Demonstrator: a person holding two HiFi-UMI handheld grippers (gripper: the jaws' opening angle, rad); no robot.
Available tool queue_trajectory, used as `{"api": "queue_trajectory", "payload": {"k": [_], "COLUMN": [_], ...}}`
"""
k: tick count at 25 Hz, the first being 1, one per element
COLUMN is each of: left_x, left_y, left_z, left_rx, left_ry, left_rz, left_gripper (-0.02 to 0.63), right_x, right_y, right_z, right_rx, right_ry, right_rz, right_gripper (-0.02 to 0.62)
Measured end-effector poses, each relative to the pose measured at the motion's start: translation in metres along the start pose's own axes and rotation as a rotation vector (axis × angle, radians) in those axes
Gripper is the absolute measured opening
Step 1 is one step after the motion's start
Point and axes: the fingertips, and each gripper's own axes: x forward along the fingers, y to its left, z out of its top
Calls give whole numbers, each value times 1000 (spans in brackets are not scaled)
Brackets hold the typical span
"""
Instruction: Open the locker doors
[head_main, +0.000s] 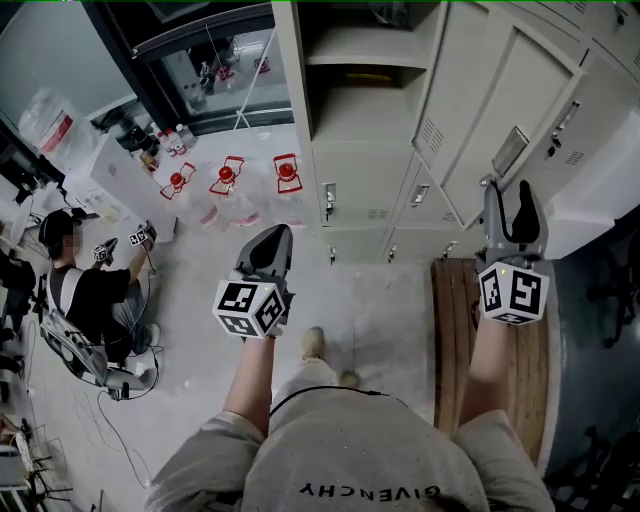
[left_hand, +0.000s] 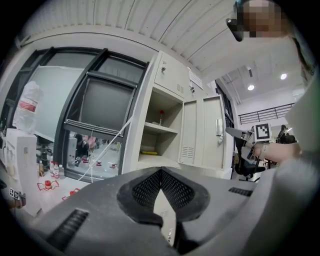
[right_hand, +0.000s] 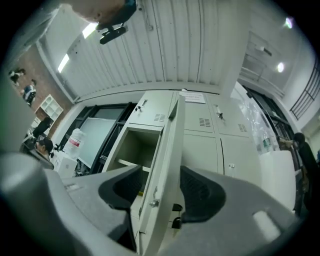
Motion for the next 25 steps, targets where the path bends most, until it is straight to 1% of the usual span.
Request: {"api": "queue_trajectory", "payload": {"k": [4, 6, 10, 15, 20, 25], "left_x": [9, 15, 25, 46, 66, 94], "left_y": [7, 11, 24, 55, 88, 121], "left_z": [-8, -11, -19, -40, -67, -94], "left_rx": [-5, -4, -10, -19, -41, -56], "left_ry": [16, 20, 28, 42, 69, 92], "left_rz": [-10, -16, -28, -30, -33, -65], "left_gripper": [-2, -2, -2, -2, -2, -2], "right_x": [-11, -13, -14, 8, 34, 63], "right_y": [29, 45, 82, 133, 186, 241], "right_z": [-4, -9, -28, -80, -130, -185], "right_rx": [-27, -30, 17, 88, 158, 222], "right_ry": [-24, -34, -23, 56, 135, 210], "right_rz": [12, 33, 102, 189, 248, 294], "right_gripper": [224, 224, 224, 224, 224, 222]}}
